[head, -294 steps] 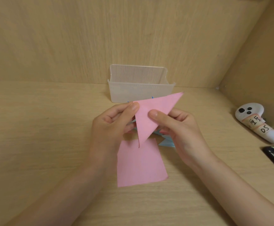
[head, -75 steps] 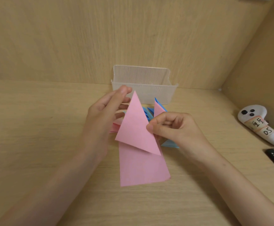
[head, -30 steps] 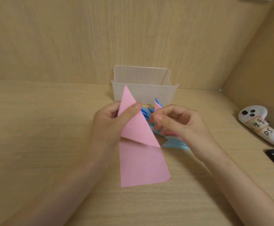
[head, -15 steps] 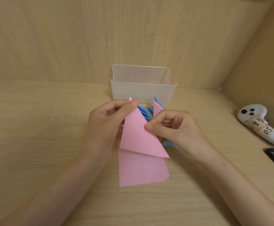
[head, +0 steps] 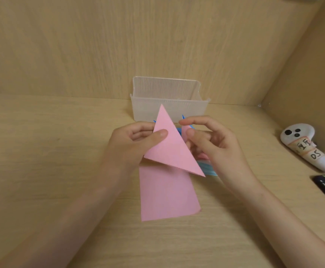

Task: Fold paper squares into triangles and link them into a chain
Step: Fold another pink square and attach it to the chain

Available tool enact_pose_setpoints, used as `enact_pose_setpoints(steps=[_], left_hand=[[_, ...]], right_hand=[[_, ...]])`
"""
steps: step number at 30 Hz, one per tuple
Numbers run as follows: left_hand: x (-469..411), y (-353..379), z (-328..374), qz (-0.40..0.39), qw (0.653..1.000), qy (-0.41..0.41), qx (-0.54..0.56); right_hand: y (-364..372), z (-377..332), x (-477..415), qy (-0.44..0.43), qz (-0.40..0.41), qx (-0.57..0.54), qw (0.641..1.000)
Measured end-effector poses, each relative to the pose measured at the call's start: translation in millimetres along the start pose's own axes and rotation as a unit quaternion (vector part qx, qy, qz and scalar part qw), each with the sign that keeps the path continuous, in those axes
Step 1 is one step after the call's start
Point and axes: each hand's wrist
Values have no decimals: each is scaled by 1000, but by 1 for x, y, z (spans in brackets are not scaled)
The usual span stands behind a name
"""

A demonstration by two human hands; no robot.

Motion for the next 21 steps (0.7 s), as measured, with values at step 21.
enact_pose_setpoints(steps=[21], left_hand=[[0,8,-5,-41,998,34,-17]], right_hand=[[-2,1,-2,0,10,45,999]])
Point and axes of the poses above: each hand's wrist, its own x-axis away from the middle knuckle, its own y-axis out of the palm, z = x × y, and after that the axes turned 8 degrees about -z, right-handed
